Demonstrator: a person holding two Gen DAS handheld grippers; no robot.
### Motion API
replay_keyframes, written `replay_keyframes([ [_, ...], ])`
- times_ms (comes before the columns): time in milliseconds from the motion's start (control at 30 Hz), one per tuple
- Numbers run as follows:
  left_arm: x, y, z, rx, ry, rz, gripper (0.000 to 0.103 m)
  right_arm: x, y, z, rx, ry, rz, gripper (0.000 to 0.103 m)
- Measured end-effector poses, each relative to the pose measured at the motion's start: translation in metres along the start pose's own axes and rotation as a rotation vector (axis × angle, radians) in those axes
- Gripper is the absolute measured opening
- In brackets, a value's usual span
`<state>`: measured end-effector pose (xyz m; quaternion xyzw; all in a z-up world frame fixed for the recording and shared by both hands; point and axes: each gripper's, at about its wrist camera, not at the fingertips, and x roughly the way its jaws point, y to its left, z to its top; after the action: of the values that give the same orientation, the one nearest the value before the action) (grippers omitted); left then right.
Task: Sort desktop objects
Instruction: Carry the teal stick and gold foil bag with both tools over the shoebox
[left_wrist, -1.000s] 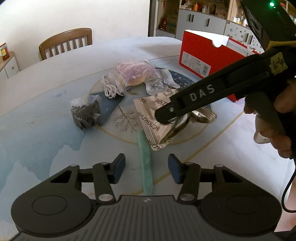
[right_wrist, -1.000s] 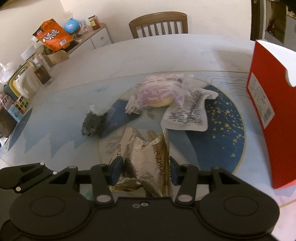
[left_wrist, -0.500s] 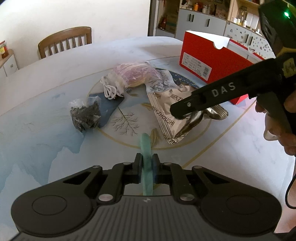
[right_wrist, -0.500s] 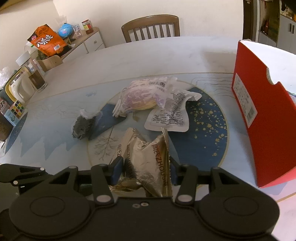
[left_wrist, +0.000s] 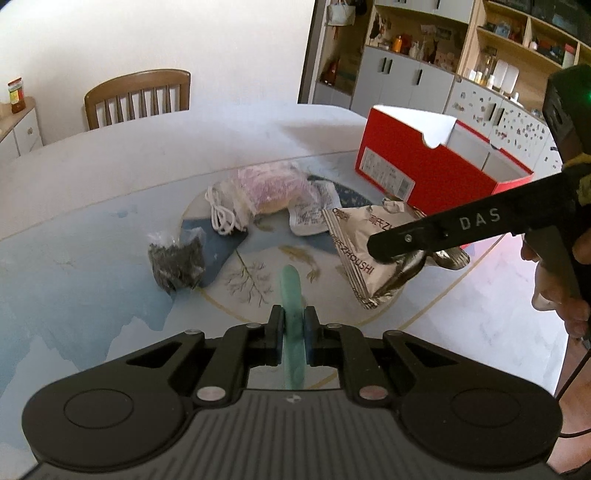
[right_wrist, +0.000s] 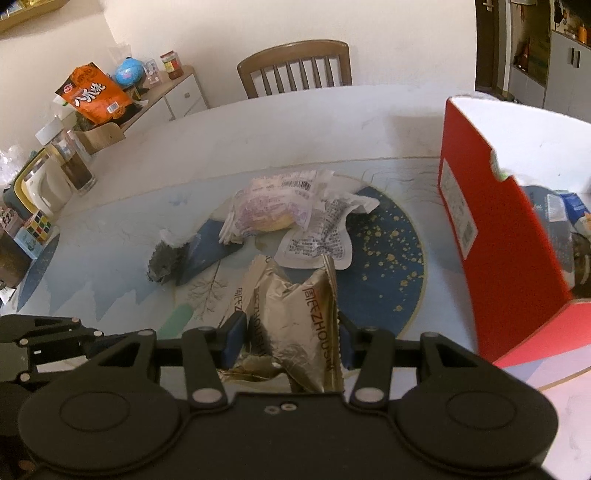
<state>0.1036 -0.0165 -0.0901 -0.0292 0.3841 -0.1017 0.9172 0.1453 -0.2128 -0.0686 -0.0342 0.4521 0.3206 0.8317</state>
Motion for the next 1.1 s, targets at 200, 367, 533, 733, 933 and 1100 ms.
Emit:
replay_keyframes([
  [200,-0.007,-0.004,0.007,0.003,-0.015,-0.003,0.010,-0.016,-0.005,0.005,-0.003,-0.019,-0.001,0.049],
  [367,-0.014,-0.006,0.012,-0.003,-0.033,-0.006,0.010,-0.029,-0.011,0.010,-0.001,-0.043,0.002,0.049],
  [533,-0.020,-0.011,0.017,-0.005,-0.051,-0.008,0.010,-0.041,-0.015,0.014,0.001,-0.069,0.004,0.049],
  [733,-0.028,-0.018,0.023,-0.006,-0.077,-0.010,0.010,-0.055,-0.027,0.022,0.012,-0.107,-0.005,0.049],
  [933,-0.032,-0.027,0.031,-0.005,-0.098,-0.012,0.010,-0.068,-0.041,0.027,0.018,-0.134,-0.018,0.049],
  [1100,-0.033,-0.033,0.037,-0.004,-0.108,-0.016,0.010,-0.077,-0.054,0.031,0.028,-0.158,-0.027,0.049],
])
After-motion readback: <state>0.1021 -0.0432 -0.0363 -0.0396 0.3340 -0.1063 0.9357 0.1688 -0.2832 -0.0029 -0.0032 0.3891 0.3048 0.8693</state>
